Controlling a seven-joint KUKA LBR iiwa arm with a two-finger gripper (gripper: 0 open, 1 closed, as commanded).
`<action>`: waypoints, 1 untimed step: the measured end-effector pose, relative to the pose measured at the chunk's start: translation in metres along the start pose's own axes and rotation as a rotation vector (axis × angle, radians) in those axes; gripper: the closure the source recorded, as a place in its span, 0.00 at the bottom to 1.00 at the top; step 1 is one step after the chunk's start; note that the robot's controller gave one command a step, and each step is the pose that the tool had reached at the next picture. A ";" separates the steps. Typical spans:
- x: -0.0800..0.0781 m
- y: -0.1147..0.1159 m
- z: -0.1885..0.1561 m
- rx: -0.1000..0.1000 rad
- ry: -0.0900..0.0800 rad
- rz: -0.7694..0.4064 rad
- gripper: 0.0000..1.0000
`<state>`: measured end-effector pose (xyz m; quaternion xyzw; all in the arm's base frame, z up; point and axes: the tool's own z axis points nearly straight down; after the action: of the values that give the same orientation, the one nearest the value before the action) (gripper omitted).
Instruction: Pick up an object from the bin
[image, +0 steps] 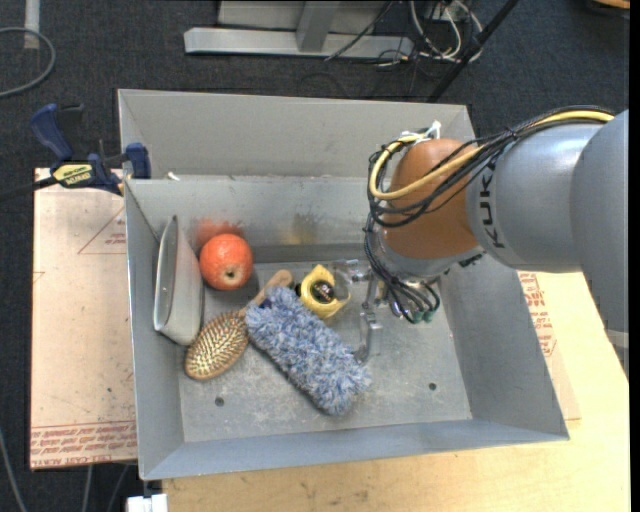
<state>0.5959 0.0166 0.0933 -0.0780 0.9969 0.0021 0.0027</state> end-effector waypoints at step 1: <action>0.012 0.039 0.012 0.012 -0.035 0.011 1.00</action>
Offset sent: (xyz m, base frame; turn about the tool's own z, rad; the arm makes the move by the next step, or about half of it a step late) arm 0.0000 0.0000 0.0000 0.0000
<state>0.5784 0.0534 0.0817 -0.0724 0.9972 -0.0023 0.0206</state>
